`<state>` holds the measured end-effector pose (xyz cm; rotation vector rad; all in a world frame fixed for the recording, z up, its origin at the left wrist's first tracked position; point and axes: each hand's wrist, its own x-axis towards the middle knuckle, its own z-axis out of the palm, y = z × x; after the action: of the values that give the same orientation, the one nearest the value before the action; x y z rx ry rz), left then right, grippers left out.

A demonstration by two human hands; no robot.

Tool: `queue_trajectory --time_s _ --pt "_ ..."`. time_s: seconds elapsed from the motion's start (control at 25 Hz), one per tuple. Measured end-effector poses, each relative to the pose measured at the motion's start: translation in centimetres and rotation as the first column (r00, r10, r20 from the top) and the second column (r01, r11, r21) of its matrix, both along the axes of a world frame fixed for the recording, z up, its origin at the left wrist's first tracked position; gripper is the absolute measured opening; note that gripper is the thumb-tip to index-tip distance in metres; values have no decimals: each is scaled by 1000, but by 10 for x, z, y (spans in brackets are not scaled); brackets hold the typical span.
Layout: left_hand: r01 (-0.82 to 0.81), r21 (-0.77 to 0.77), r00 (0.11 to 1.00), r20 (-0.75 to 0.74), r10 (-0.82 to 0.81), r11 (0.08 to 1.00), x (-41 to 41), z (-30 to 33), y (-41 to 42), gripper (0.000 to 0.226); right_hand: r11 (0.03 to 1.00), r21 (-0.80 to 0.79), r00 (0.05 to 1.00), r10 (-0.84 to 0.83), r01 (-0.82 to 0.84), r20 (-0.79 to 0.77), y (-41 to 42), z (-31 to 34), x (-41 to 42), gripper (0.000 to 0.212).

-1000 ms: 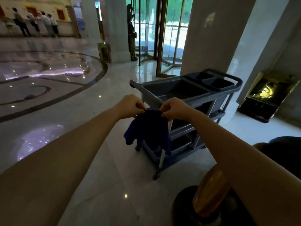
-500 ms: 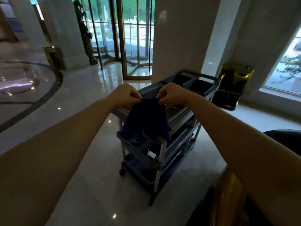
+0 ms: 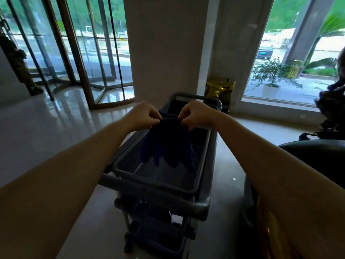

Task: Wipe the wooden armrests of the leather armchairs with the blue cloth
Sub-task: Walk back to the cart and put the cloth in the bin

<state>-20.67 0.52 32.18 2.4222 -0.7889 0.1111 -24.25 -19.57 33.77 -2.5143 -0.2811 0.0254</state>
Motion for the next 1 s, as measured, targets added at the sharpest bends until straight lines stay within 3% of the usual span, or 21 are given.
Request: queue_trajectory --time_s 0.24,0.64,0.84,1.0 --pt "88 -44 995 54 -85 995 89 6 -5 15 996 -66 996 -52 57 75 -5 8 78 16" --pt "237 -28 971 15 -237 971 208 -3 -19 13 975 -74 978 -205 208 42 -12 -3 174 13" --pt "350 12 936 -44 -349 937 244 -39 -29 12 937 -66 940 -342 342 19 -15 -41 195 14" --pt "379 41 922 -108 -373 925 264 -88 -36 15 904 -40 900 -427 425 -86 -14 -90 202 15"
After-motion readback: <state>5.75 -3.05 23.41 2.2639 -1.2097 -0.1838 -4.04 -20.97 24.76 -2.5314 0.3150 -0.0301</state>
